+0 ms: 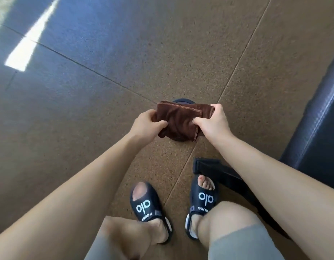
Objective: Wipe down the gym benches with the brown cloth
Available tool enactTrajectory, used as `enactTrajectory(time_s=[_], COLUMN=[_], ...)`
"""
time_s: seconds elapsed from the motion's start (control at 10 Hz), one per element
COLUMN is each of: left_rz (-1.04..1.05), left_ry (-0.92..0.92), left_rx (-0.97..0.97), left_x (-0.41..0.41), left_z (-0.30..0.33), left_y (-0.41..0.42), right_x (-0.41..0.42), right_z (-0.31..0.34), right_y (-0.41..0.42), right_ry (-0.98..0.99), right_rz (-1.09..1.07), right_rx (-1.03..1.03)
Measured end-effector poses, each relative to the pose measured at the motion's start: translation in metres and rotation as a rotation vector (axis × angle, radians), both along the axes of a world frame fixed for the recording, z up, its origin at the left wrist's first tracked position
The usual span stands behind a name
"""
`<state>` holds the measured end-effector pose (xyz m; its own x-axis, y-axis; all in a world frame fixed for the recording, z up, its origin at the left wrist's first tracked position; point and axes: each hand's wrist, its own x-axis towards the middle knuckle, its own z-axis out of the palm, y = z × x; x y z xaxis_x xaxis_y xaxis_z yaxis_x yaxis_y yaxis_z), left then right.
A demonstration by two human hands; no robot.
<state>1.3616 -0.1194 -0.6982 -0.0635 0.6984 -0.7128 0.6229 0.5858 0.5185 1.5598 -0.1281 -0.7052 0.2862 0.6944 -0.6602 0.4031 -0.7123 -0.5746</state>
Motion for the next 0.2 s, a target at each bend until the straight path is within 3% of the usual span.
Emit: enactTrajectory(time_s=[0.2], left_rz=[-0.170], left_ry=[0.087], left_rx=[0.131], left_x=[-0.003], left_z=[-0.064], left_y=[0.003], right_x=[0.036], right_z=[-0.059], right_y=[0.014], right_ry=[-0.144], right_rz=[0.324], right_rx=[-0.125])
